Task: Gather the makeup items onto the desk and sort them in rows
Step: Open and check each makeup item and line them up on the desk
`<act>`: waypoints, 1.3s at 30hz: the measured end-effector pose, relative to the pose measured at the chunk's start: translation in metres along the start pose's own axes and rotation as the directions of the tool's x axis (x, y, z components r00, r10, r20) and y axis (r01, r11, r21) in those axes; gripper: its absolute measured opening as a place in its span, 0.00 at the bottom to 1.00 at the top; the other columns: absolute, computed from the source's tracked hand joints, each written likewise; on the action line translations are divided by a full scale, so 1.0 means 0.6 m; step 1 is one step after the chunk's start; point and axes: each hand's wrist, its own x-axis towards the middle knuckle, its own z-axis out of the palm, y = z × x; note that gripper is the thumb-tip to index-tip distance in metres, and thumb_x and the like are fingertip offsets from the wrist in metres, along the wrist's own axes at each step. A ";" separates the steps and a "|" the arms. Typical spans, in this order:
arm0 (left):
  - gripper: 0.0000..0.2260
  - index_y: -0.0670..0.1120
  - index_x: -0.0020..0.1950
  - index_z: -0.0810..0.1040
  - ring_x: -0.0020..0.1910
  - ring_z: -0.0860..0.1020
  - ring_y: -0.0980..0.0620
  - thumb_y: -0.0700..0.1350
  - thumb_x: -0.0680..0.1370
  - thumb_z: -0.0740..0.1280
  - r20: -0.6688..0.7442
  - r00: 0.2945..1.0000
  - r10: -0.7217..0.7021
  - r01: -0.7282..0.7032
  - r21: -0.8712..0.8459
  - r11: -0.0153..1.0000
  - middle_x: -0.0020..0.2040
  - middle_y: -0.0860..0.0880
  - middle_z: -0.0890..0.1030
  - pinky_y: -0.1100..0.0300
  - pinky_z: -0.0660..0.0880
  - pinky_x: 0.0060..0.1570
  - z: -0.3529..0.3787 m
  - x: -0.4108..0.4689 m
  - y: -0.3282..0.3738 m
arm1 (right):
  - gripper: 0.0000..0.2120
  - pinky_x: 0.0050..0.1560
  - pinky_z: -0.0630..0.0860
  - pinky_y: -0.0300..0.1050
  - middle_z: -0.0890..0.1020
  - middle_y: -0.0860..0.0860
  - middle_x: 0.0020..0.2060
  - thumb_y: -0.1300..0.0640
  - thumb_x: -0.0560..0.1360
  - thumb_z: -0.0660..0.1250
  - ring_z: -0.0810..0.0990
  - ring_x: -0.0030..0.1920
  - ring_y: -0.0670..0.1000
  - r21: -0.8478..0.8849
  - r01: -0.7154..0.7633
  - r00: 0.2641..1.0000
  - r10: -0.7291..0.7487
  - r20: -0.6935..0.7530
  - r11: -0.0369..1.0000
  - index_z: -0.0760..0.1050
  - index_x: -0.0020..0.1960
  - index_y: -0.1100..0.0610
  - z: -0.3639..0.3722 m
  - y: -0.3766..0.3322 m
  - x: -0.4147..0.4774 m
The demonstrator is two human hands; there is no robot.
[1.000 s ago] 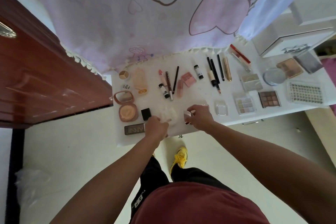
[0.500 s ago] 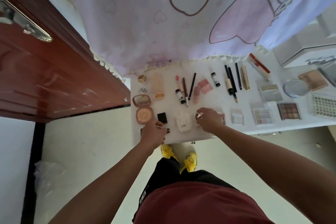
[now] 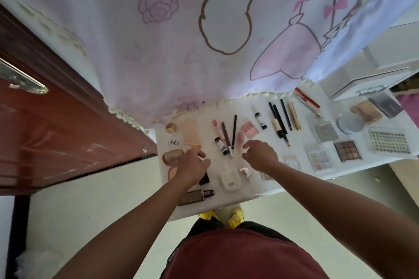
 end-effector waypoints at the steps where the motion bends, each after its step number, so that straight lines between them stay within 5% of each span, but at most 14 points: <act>1: 0.07 0.47 0.53 0.75 0.46 0.81 0.45 0.46 0.76 0.68 -0.002 1.000 0.012 -0.012 -0.007 1.000 0.47 0.46 0.79 0.50 0.78 0.50 -0.009 0.005 0.003 | 0.14 0.55 0.76 0.45 0.82 0.48 0.58 0.51 0.75 0.68 0.80 0.55 0.51 -0.009 0.002 1.000 -0.002 -0.003 1.000 0.79 0.60 0.49 -0.004 -0.013 0.007; 7: 0.03 0.54 0.45 0.76 0.46 0.82 0.45 0.48 0.74 0.68 -0.036 0.996 0.083 -0.082 0.028 0.996 0.40 0.53 0.79 0.42 0.75 0.56 -0.059 0.022 -0.007 | 0.12 0.46 0.79 0.48 0.81 0.53 0.52 0.47 0.75 0.67 0.81 0.46 0.54 -0.135 0.026 1.000 -0.025 0.011 0.990 0.80 0.53 0.53 0.014 -0.086 0.046; 13: 0.05 0.48 0.50 0.78 0.46 0.82 0.45 0.46 0.75 0.69 -0.044 0.996 0.084 -0.085 -0.021 0.996 0.42 0.48 0.80 0.47 0.79 0.48 -0.100 0.020 -0.028 | 0.13 0.44 0.71 0.46 0.81 0.57 0.51 0.51 0.74 0.66 0.76 0.57 0.58 -0.329 0.056 0.998 -0.059 0.001 0.943 0.77 0.55 0.57 0.040 -0.116 0.059; 20: 0.03 0.52 0.46 0.77 0.40 0.82 0.45 0.45 0.75 0.69 -0.087 0.991 0.098 -0.105 -0.086 0.991 0.39 0.47 0.81 0.44 0.80 0.46 -0.110 0.030 -0.004 | 0.12 0.44 0.72 0.45 0.82 0.55 0.51 0.50 0.73 0.66 0.79 0.53 0.59 -0.283 0.180 0.983 -0.163 0.081 0.942 0.78 0.51 0.57 0.019 -0.114 0.062; 26: 0.07 0.47 0.54 0.77 0.35 0.81 0.51 0.46 0.77 0.70 -0.025 0.983 0.181 -0.182 -0.237 0.954 0.43 0.44 0.81 0.62 0.74 0.30 -0.124 0.029 0.081 | 0.13 0.43 0.72 0.45 0.81 0.48 0.43 0.45 0.75 0.68 0.77 0.42 0.51 -0.065 0.414 0.910 -0.412 0.034 0.908 0.77 0.53 0.52 -0.098 -0.141 0.015; 31: 0.03 0.40 0.48 0.82 0.31 0.80 0.50 0.39 0.77 0.69 0.011 0.962 0.272 -0.250 -0.362 0.898 0.35 0.45 0.83 0.58 0.77 0.34 -0.142 0.020 0.136 | 0.11 0.47 0.78 0.42 0.83 0.44 0.40 0.49 0.73 0.73 0.81 0.41 0.46 0.257 0.444 0.896 -0.432 -0.107 0.858 0.81 0.53 0.51 -0.176 -0.155 -0.042; 35: 0.04 0.36 0.47 0.82 0.32 0.77 0.48 0.36 0.76 0.69 0.003 0.936 0.353 -0.315 -0.443 0.839 0.36 0.41 0.82 0.60 0.75 0.33 -0.165 -0.003 0.176 | 0.08 0.39 0.81 0.43 0.86 0.54 0.37 0.59 0.73 0.74 0.85 0.36 0.50 0.684 0.353 0.927 -0.336 -0.165 0.639 0.82 0.52 0.57 -0.212 -0.160 -0.081; 39: 0.03 0.37 0.47 0.82 0.30 0.76 0.53 0.34 0.76 0.69 -0.050 0.891 0.451 -0.431 -0.405 0.806 0.34 0.44 0.81 0.65 0.73 0.31 -0.178 -0.034 0.208 | 0.04 0.35 0.78 0.44 0.85 0.60 0.38 0.62 0.76 0.71 0.83 0.35 0.55 0.854 0.272 0.943 -0.299 -0.145 0.443 0.82 0.50 0.60 -0.227 -0.164 -0.107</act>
